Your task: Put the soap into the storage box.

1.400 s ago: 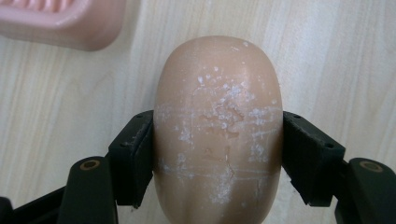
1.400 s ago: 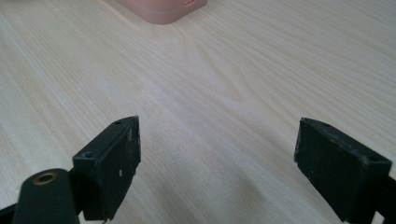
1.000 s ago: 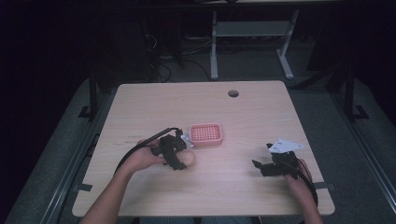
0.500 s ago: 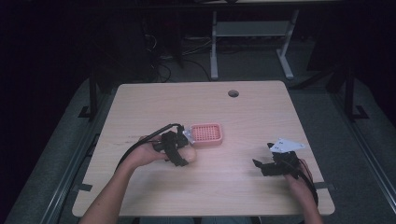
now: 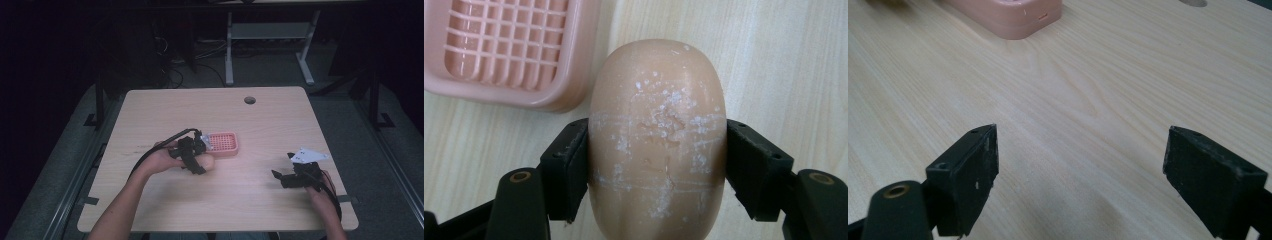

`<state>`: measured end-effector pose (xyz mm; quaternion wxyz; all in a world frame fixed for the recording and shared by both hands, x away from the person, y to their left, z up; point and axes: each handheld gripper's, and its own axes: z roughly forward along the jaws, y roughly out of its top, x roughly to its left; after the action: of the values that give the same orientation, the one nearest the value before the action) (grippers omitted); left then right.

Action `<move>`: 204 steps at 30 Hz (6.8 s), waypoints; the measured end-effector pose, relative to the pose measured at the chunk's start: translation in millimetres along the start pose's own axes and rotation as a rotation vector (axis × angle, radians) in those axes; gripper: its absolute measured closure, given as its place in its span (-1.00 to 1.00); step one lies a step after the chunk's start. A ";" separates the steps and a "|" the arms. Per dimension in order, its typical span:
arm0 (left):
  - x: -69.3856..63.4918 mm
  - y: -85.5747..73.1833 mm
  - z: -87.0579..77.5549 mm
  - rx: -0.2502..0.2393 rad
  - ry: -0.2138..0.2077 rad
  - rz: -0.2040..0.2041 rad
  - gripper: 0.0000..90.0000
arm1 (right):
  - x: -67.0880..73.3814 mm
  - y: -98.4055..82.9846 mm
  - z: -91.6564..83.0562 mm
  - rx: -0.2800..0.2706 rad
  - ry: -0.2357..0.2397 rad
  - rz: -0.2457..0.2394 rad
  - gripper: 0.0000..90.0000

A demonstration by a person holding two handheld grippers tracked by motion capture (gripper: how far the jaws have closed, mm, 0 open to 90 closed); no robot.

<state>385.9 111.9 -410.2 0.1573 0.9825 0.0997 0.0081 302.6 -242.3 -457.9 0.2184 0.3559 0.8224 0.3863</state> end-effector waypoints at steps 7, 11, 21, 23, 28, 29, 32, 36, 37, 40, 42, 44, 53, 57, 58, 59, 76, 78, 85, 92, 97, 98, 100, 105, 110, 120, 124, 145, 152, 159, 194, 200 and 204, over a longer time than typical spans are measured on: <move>3.8 7.2 -3.0 0.003 0.006 0.016 -0.29 | -0.3 0.2 -1.0 -0.008 0.002 0.004 -0.69; 5.2 11.9 -3.6 0.006 0.007 0.023 -0.29 | -0.2 0.4 -0.6 -0.005 0.002 0.001 -0.69; 11.5 20.1 -5.1 -0.001 0.013 0.027 -0.29 | -1.4 0.7 -1.9 -0.019 -0.003 0.000 -0.69; 13.5 22.2 -5.0 0.012 0.015 0.028 -0.29 | -1.2 0.8 -2.0 -0.019 -0.002 0.006 -0.69; 19.1 27.3 -7.1 0.010 0.012 0.030 -0.29 | -1.1 0.7 -2.9 -0.016 -0.003 0.014 -0.69; 20.1 28.1 -7.1 0.012 0.015 0.032 -0.29 | -1.2 0.7 -3.0 -0.016 -0.004 0.014 -0.69; 22.7 31.2 -6.7 0.020 0.016 0.031 -0.29 | -2.0 0.5 -3.4 -0.015 -0.006 0.008 -0.69; 26.6 36.3 -6.1 0.023 0.013 0.031 -0.29 | -1.8 0.5 -3.8 -0.019 -0.005 0.015 -0.69; 27.6 37.8 -5.6 0.024 0.014 0.032 -0.29 | -1.9 0.5 -3.9 -0.020 -0.006 0.016 -0.69; 29.3 41.5 -4.2 0.031 0.014 0.037 -0.29 | -2.8 0.3 -4.1 -0.021 -0.007 0.013 -0.69; 30.7 44.2 -3.5 0.035 0.011 0.041 -0.29 | -3.1 0.2 -4.1 -0.021 -0.006 0.012 -0.69; 31.7 46.6 -2.3 0.032 0.010 0.042 -0.29 | -3.1 0.1 -4.2 -0.021 -0.006 0.013 -0.69; 37.8 49.8 2.4 0.044 0.004 0.032 -0.28 | -3.1 0.3 -4.2 -0.027 -0.002 0.023 -0.69; 41.8 54.1 2.9 0.057 0.009 0.044 -0.29 | -2.9 0.4 -4.2 -0.028 -0.003 0.025 -0.69; 42.6 55.4 2.7 0.059 0.012 0.047 -0.29 | -3.0 0.4 -3.9 -0.028 -0.002 0.024 -0.69; 42.7 56.0 2.7 0.053 0.013 0.043 -0.29 | -2.9 0.4 -3.8 -0.027 -0.001 0.025 -0.69; 62.7 63.4 5.3 0.038 0.010 0.009 -0.28 | -3.7 0.0 -2.8 -0.025 0.003 0.029 -0.69; 67.0 64.2 7.5 0.054 0.011 0.007 -0.28 | -3.5 0.0 -2.5 -0.025 0.003 0.030 -0.69; 71.2 72.3 11.9 0.063 -0.002 0.016 -0.28 | -4.0 -0.2 -2.6 -0.023 0.001 0.032 -0.69; 73.9 76.7 19.2 0.046 -0.007 0.007 -0.28 | -4.6 -0.6 -2.9 -0.026 0.000 0.030 -0.69; 76.8 79.3 25.4 0.049 -0.013 0.002 -0.28 | -4.8 -0.7 -2.8 -0.026 0.000 0.029 -0.69; 77.3 79.0 26.1 0.052 -0.015 -0.001 -0.28 | -4.7 -0.7 -3.0 -0.028 0.000 0.032 -0.69; 77.9 78.3 27.8 0.064 -0.011 0.000 -0.29 | -5.0 -0.7 -3.1 -0.028 -0.001 0.031 -0.69; 78.5 78.5 28.4 0.064 -0.010 0.000 -0.29 | -4.5 -0.5 -2.8 -0.025 -0.001 0.030 -0.69; 78.4 78.7 30.1 0.065 -0.009 -0.007 -0.29 | -4.2 0.3 -2.7 -0.027 0.000 0.030 -0.69; 78.7 78.6 28.3 0.050 -0.001 -0.016 -0.33 | -4.4 0.4 -2.2 -0.025 -0.001 0.028 -0.69; 77.6 78.3 22.4 0.041 0.001 -0.012 -0.33 | -5.5 0.4 -2.4 -0.028 -0.004 0.031 -0.69; 53.8 54.2 -2.7 0.007 0.031 -0.016 -0.43 | -5.3 0.6 0.2 -0.010 -0.011 0.015 -0.69; 44.6 41.9 -10.6 -0.013 0.047 -0.023 -0.45 | -4.2 0.9 1.2 -0.005 -0.014 0.009 -0.69; 37.7 33.9 -15.3 -0.018 0.058 -0.020 -0.46 | -4.3 1.0 1.2 -0.007 -0.019 0.017 -0.69; 10.1 -10.7 -21.9 -0.045 0.064 -0.056 -0.47 | -0.2 2.2 5.9 0.025 -0.020 0.012 -0.69; 7.2 -19.0 -23.2 -0.071 0.066 -0.071 -0.47 | 0.2 2.5 6.8 0.026 -0.021 0.007 -0.69; 5.2 -23.8 -20.5 -0.060 0.064 -0.076 -0.47 | -0.3 2.3 6.8 0.025 -0.022 0.012 -0.69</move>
<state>385.4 141.3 -398.2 0.1837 0.9720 0.1416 0.0368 308.2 -238.3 -460.2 0.2205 0.3677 0.8226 0.3735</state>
